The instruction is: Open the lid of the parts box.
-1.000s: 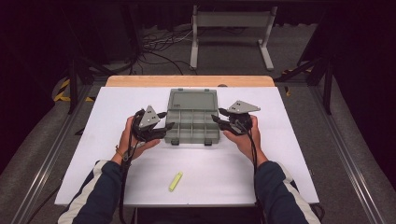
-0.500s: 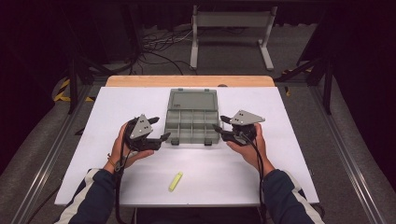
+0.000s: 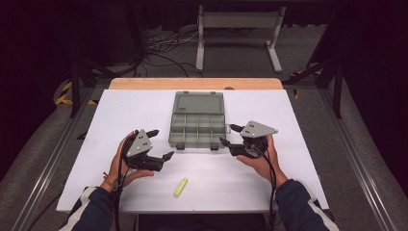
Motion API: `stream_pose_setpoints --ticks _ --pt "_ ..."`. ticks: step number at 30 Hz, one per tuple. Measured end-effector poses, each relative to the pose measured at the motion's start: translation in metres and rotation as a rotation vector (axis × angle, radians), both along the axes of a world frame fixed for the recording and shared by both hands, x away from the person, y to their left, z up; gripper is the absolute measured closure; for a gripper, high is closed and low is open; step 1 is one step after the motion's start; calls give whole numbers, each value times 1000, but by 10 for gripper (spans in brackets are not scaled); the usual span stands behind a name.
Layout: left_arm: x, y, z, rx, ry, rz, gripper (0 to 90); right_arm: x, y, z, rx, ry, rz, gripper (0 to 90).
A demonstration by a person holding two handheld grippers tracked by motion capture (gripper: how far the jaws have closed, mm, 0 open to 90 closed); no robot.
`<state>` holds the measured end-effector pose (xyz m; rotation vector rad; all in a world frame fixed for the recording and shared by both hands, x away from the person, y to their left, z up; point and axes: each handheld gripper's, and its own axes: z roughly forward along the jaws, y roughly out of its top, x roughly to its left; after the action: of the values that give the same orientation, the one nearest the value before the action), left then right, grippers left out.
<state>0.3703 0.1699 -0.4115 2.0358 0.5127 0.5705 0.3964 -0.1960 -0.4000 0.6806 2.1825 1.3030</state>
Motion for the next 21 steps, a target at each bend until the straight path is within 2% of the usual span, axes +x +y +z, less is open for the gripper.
stream_pose_setpoints --ticks 2,8,14,16,19,21 --pt "-7 0 -2 -6 9 -12 96 -6 -3 -2 -1 -3 4 311" --pt "-21 -2 -10 15 29 -24 81 -18 -8 -9 -31 -7 -19 203" --pt "-29 -4 -13 5 56 -47 73 -30 -16 -15 -42 -16 -48 172" --pt "-35 -7 -17 2 84 -64 70 -34 -19 -18 -43 -6 -54 161" --pt "-39 -8 -20 10 96 -74 66 -37 -21 -19 -46 0 -51 155" --pt "-43 -11 -24 18 126 -83 59 -42 -23 -21 -54 -3 -48 148"
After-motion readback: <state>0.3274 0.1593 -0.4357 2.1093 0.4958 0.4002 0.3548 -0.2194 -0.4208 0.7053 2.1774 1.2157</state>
